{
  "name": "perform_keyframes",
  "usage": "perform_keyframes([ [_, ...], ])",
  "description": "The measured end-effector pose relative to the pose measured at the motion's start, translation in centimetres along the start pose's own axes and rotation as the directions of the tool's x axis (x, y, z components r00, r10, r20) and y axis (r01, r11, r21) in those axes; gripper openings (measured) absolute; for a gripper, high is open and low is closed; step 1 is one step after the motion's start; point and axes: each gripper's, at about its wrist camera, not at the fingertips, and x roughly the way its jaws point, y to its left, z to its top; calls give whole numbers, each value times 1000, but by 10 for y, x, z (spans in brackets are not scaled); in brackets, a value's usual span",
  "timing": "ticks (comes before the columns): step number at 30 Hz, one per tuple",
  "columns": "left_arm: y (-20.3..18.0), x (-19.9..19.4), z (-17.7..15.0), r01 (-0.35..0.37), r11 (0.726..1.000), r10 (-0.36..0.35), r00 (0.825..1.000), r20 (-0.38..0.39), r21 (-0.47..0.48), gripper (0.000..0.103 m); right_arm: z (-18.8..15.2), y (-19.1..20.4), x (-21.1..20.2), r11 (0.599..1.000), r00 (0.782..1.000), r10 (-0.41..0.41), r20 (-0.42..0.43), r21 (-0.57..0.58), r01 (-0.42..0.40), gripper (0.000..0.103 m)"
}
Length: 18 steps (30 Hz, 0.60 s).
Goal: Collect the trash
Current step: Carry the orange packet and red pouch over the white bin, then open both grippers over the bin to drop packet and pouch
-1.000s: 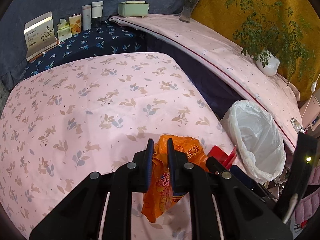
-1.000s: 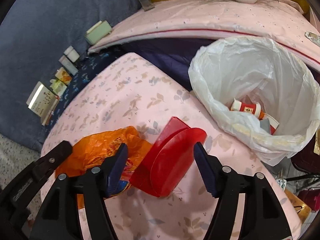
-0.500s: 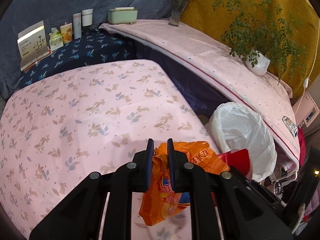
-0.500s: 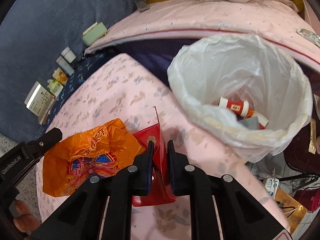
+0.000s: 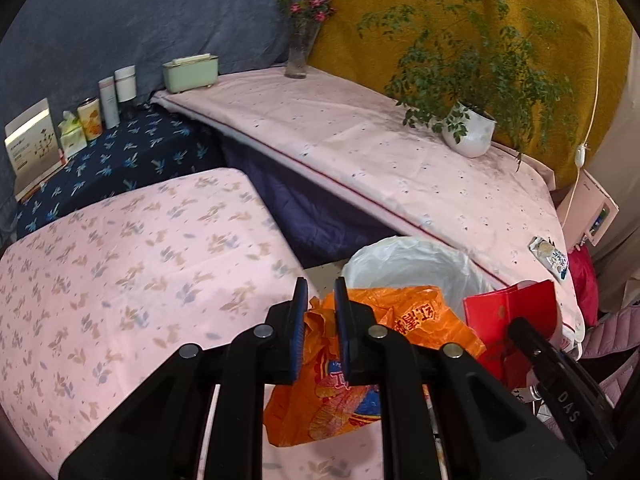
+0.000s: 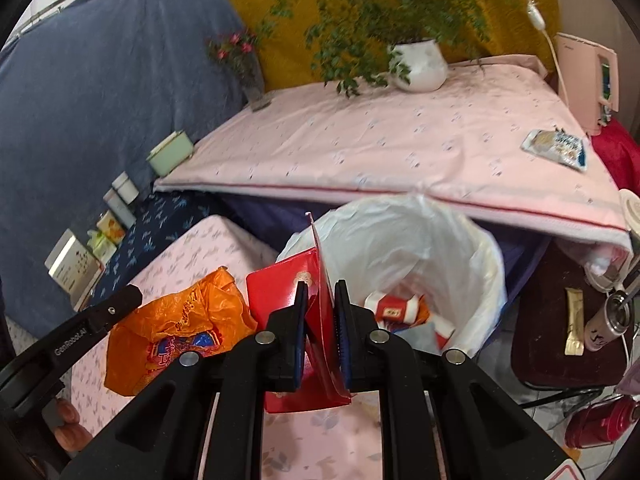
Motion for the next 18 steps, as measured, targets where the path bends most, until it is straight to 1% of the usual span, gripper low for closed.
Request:
perform_keyframes([
  [4,-20,11,10,17,1000,-17,1000,4,17,13,14,-16,-7,1000,999,-22,32,15,21,13],
  [8,-38,27,17,4,999,-4,1000,-5,51,13,24,-30,-10,999,998,-43,55,28,42,13],
  [11,-47,38,19,11,998,-10,1000,-19,61,13,31,-44,-12,997,996,-60,69,53,56,13],
  [14,-54,51,19,17,997,-15,999,-36,70,13,35,-55,-10,995,995,-72,69,70,67,13],
  [18,-61,64,19,37,996,-33,998,-54,76,13,36,-58,-2,995,995,-78,57,63,74,13],
])
